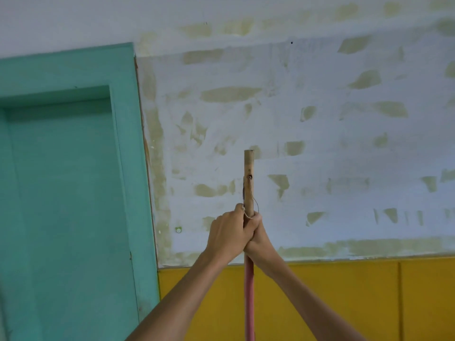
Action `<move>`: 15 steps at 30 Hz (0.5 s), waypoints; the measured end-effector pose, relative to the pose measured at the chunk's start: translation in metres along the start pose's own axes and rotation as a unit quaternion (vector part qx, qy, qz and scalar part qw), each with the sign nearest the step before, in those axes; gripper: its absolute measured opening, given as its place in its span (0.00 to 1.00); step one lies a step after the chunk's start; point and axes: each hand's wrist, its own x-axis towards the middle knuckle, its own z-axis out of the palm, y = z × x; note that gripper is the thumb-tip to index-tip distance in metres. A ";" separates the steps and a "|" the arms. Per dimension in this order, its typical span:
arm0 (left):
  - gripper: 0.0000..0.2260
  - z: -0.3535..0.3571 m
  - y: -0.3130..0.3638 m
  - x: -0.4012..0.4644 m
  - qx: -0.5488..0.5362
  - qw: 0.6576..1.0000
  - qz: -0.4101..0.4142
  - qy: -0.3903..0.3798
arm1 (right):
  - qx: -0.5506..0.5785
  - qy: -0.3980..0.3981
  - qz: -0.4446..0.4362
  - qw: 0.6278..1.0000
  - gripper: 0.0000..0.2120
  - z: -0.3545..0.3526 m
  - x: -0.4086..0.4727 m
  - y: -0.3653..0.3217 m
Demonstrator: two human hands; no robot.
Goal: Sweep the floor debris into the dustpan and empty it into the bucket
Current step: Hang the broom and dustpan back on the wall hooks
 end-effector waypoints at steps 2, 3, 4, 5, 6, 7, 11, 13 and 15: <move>0.14 0.000 0.000 0.000 -0.030 0.999 -0.028 0.014 | -0.002 0.007 -0.013 1.000 0.16 0.005 0.005 -0.002; 0.13 0.000 -0.001 0.002 -0.055 0.997 -0.050 0.013 | -0.003 0.005 -0.016 1.000 0.18 0.007 0.006 0.000; 0.13 -0.002 -0.002 0.006 -0.093 0.993 -0.076 0.003 | -0.002 -0.001 -0.013 1.000 0.19 0.008 0.007 0.003; 0.14 -0.006 -0.001 0.011 -0.142 0.985 -0.102 -0.007 | 0.005 -0.006 -0.003 1.000 0.21 0.008 0.008 0.007; 0.16 -0.011 -0.001 0.017 -0.188 0.974 -0.124 -0.005 | 0.007 -0.010 0.013 1.000 0.24 0.009 0.008 0.010; 0.18 -0.017 -0.001 0.025 -0.216 0.967 -0.135 0.014 | 0.005 -0.014 0.029 0.999 0.25 0.010 0.008 0.014; 0.17 -0.045 -0.001 0.067 -0.156 0.976 -0.119 0.093 | -0.014 -0.018 0.075 0.997 0.17 0.016 0.006 0.028; 0.13 -0.047 -0.003 0.074 -0.104 0.987 -0.105 0.064 | -0.014 -0.015 0.082 0.996 0.18 0.019 0.007 0.029; 0.11 -0.037 -0.004 0.067 -0.077 0.991 -0.101 0.035 | -0.017 0.004 0.080 0.997 0.20 0.018 0.012 0.026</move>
